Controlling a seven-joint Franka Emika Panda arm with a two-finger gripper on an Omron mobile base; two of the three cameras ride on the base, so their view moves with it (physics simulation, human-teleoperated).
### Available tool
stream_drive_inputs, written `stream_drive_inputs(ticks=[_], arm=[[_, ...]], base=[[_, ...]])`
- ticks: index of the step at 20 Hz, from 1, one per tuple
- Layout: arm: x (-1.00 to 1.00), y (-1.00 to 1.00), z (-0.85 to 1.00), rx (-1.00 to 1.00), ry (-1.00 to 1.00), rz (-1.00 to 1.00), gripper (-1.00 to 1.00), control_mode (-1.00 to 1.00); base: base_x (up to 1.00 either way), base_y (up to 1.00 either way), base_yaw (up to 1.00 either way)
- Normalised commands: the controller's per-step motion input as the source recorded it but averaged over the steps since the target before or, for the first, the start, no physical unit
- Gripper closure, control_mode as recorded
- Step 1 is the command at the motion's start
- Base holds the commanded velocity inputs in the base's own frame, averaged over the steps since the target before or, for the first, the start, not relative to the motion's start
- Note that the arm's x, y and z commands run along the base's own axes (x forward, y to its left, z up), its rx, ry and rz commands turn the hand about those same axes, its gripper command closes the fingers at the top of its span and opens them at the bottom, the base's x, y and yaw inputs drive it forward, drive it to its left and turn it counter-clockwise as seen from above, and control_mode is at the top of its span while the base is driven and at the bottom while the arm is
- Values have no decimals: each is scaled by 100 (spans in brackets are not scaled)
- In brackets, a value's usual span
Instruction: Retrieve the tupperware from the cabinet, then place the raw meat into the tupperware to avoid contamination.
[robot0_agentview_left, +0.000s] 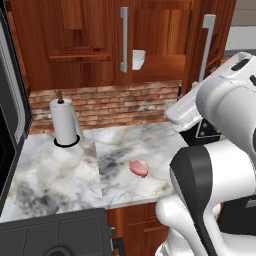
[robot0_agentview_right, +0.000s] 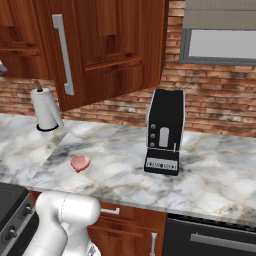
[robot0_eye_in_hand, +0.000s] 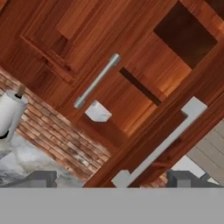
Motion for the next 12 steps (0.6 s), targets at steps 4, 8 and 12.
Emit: stream_drive_inputs(ticks=[4,8,12], arm=[[-1,0,-11,-22,16,0,-100,-100],[10,0,-18,-19,20,0,-100,-100],[17,0,-23,-18,17,0,-100,-100]], base=[[0,0,0],[0,0,0],[0,0,0]])
